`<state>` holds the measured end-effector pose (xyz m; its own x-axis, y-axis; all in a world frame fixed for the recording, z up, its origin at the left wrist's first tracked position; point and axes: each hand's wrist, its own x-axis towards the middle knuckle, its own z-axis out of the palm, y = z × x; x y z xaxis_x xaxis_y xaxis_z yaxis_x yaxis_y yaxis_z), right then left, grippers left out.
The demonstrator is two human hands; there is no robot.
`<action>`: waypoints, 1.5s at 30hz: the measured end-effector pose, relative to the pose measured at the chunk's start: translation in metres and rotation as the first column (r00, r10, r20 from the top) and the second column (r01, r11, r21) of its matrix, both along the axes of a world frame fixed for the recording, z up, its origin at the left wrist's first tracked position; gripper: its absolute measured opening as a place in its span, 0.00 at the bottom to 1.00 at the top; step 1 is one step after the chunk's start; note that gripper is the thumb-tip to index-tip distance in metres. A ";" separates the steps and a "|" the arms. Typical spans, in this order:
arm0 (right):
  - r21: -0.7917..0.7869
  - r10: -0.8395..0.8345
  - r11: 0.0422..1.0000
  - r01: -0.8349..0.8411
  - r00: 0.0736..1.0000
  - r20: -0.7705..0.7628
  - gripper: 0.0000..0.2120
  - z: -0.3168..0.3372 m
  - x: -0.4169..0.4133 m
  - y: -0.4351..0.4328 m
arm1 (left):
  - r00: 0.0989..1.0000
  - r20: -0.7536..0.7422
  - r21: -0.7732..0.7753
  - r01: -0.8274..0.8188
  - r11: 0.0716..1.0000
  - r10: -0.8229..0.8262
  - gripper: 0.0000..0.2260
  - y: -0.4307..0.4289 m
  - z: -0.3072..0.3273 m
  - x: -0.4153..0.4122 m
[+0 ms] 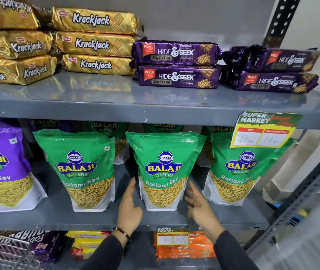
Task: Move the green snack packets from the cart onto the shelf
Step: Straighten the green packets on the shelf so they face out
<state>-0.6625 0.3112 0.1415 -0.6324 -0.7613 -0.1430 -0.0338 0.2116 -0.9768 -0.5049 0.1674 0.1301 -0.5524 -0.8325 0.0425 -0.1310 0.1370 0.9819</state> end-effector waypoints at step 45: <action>-0.075 -0.299 0.948 0.310 0.945 0.137 0.39 0.008 -0.124 0.131 | 0.889 0.106 0.118 0.434 0.893 -0.445 0.35 0.144 0.030 -0.168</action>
<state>-0.7866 0.4422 0.1495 -0.8183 -0.5489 -0.1705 0.1382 0.1000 -0.9853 -0.6732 0.3113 0.1599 -0.8584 -0.5001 -0.1146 -0.2016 0.1234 0.9717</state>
